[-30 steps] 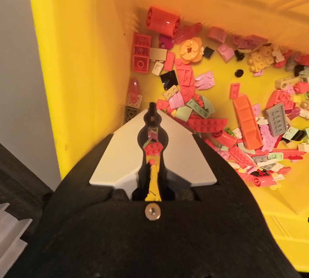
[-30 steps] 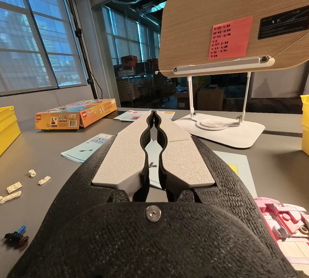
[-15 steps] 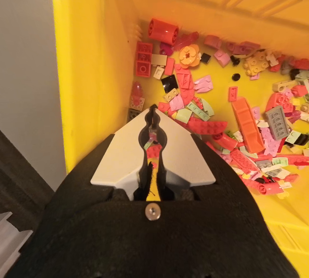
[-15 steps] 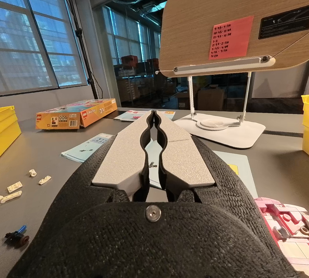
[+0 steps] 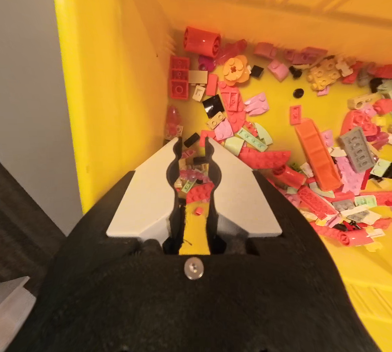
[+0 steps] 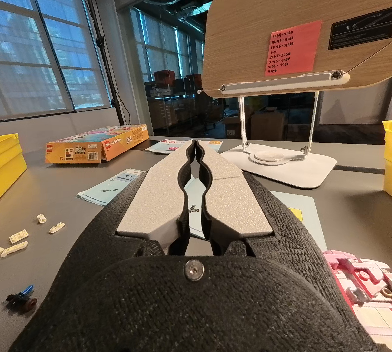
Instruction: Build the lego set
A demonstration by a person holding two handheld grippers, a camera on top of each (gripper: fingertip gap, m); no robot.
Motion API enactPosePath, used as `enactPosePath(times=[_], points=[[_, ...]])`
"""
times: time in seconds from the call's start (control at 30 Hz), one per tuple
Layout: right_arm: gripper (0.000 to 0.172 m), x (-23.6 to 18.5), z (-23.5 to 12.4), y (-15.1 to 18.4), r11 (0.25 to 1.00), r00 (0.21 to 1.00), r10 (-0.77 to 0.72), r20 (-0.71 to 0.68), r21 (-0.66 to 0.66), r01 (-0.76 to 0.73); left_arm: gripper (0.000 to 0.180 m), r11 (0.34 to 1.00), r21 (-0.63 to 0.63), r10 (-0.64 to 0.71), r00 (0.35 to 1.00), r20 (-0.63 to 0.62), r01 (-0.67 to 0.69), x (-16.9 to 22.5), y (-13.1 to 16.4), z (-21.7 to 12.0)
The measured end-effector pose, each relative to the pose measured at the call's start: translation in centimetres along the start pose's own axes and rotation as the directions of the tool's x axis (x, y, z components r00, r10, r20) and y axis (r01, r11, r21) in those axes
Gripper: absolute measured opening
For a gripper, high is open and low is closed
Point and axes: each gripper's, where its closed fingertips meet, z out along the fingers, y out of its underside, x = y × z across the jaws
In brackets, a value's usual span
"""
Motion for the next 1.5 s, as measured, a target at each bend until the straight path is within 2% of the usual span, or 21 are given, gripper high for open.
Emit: enactPosePath(times=[0.3, 0.63, 0.73, 0.83, 0.93, 1.03, 1.1, 1.17, 1.2, 1.23, 1.33, 1.4, 1.47, 1.5], points=[[0.0, 0.0, 0.0, 0.0, 1.0, 1.0, 0.002, 0.002, -0.003, -0.002, 0.01, 0.997, -0.08, 0.01, 1.0, 0.005, -0.009, -0.4, 1.0, 0.7], [0.0, 0.0, 0.0, 0.0, 1.0, 1.0, 0.003, 0.002, -0.002, -0.003, 0.005, 0.996, -0.084, 0.04, 0.999, 0.002, -0.039, 0.0, 0.9, 0.9], [0.0, 0.0, 0.0, 0.0, 1.0, 1.0, 0.002, 0.002, -0.001, -0.002, 0.005, 0.999, -0.002, 0.053, 0.998, 0.027, -0.053, 0.2, -0.2, -0.2], [0.0, 0.1, 0.0, 0.0, 1.0, 1.0, 0.002, 0.001, -0.001, -0.002, 0.005, 0.984, 0.174, 0.022, 0.998, 0.054, -0.032, 1.8, -2.8, -4.0], [0.0, 0.0, 0.1, 0.1, 1.0, 1.0, -0.001, 0.001, -0.002, 0.001, 0.005, 0.888, 0.459, 0.049, 0.998, -0.031, -0.029, 8.3, -6.5, -10.7], [0.0, 0.0, 0.1, 0.1, 1.0, 1.0, 0.001, 0.001, -0.002, -0.001, 0.005, 0.731, 0.677, 0.192, 0.978, -0.085, -0.085, 17.6, -8.1, -17.0], [0.0, -0.1, 0.1, 0.1, 1.0, 1.0, 0.0, 0.003, -0.006, 0.0, 0.005, 0.619, 0.777, 0.257, 0.964, -0.066, -0.112, 23.7, -8.3, -18.9], [0.0, -0.2, 0.1, 0.2, 1.0, 1.0, 0.006, 0.012, -0.015, -0.006, 0.005, 0.506, 0.854, 0.349, 0.934, -0.07, -0.125, 30.8, -8.6, -18.7], [0.0, -0.4, 0.1, 0.3, 1.0, 0.999, 0.02, 0.027, -0.024, -0.019, 0.005, 0.469, 0.874, 0.395, 0.915, -0.082, -0.125, 34.1, -8.9, -17.7], [0.0, -0.6, 0.1, 0.4, 0.999, 0.998, 0.037, 0.045, -0.032, -0.035, 0.005, 0.447, 0.887, 0.424, 0.901, -0.093, -0.118, 36.8, -9.5, -16.3], [0.0, -2.2, 0.1, 0.6, 0.989, 0.975, 0.135, 0.175, -0.086, -0.121, 0.005, 0.384, 0.923, 0.519, 0.822, -0.236, 0.023, 44.0, -10.9, -13.5], [0.002, -5.2, -0.5, 0.4, 0.964, 0.889, 0.259, 0.377, -0.16, -0.212, 0.005, 0.347, 0.938, 0.531, 0.824, -0.199, 0.003, 46.1, -11.5, -11.7], [0.01, -9.0, -2.3, -0.3, 0.908, 0.683, 0.418, 0.599, -0.301, -0.292, 0.005, 0.33, 0.944, 0.536, 0.821, -0.197, 0.012, 47.1, -11.9, -10.8], [0.013, -10.6, -3.4, -0.6, 0.877, 0.568, 0.481, 0.668, -0.38, -0.295, 0.005, 0.324, 0.945, 0.537, 0.816, -0.214, 0.035, 47.3, -12.1, -10.7]])
